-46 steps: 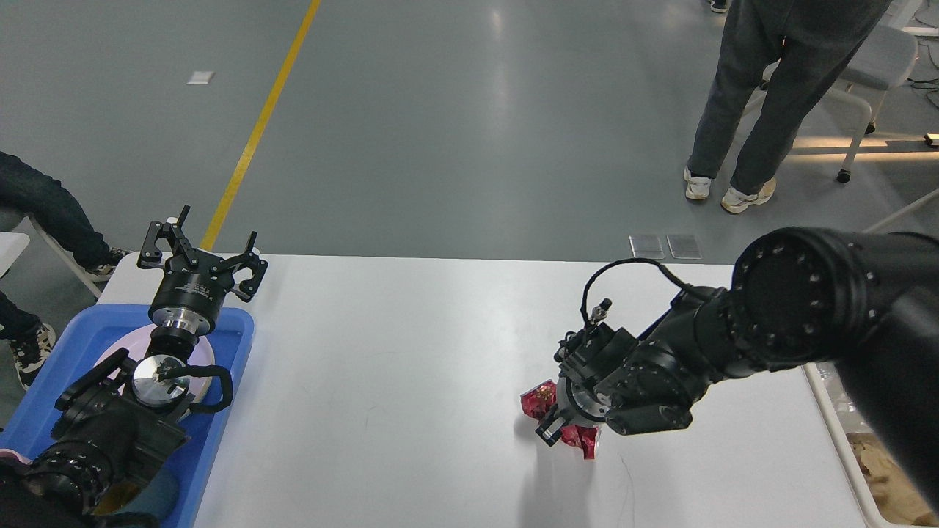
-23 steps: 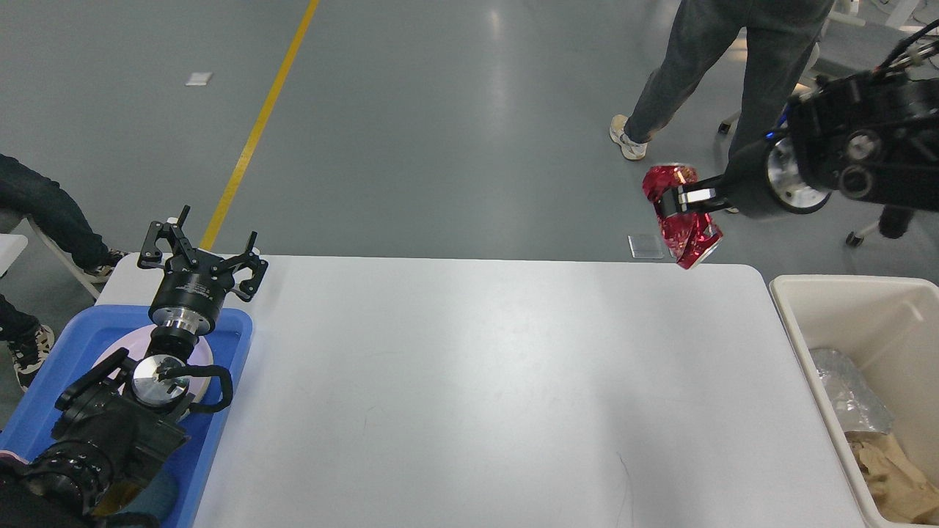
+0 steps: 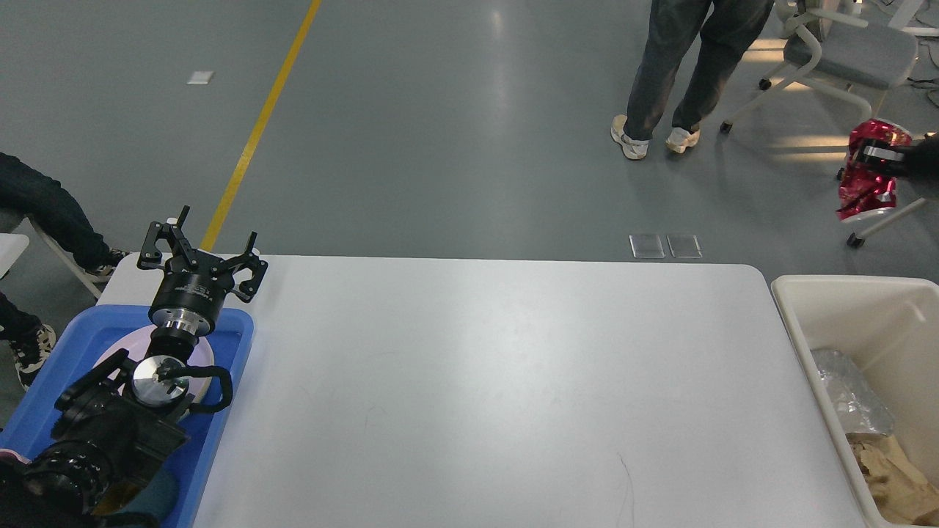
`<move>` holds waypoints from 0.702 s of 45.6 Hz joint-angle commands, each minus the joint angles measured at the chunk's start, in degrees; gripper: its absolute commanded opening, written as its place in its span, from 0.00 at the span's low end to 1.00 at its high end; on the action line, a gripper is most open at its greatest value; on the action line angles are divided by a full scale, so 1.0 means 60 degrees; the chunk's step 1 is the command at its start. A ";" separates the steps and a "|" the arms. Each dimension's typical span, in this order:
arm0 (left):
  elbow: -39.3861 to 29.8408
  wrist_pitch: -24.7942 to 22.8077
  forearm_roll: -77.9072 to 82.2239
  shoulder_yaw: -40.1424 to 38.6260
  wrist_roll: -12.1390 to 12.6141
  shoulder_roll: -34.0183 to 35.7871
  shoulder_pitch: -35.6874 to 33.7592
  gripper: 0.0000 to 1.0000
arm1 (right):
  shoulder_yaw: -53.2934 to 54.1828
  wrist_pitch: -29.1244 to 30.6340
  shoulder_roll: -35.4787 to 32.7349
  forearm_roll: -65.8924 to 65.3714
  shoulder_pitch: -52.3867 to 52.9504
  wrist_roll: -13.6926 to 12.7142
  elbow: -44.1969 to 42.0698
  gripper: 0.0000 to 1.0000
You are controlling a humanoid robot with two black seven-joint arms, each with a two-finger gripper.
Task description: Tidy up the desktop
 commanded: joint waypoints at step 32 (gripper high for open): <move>-0.0002 0.0014 0.0000 0.0000 0.0015 0.0000 -0.0001 0.97 | 0.6182 -0.1264 0.1282 0.0998 -0.5317 0.0044 -0.3741 1.00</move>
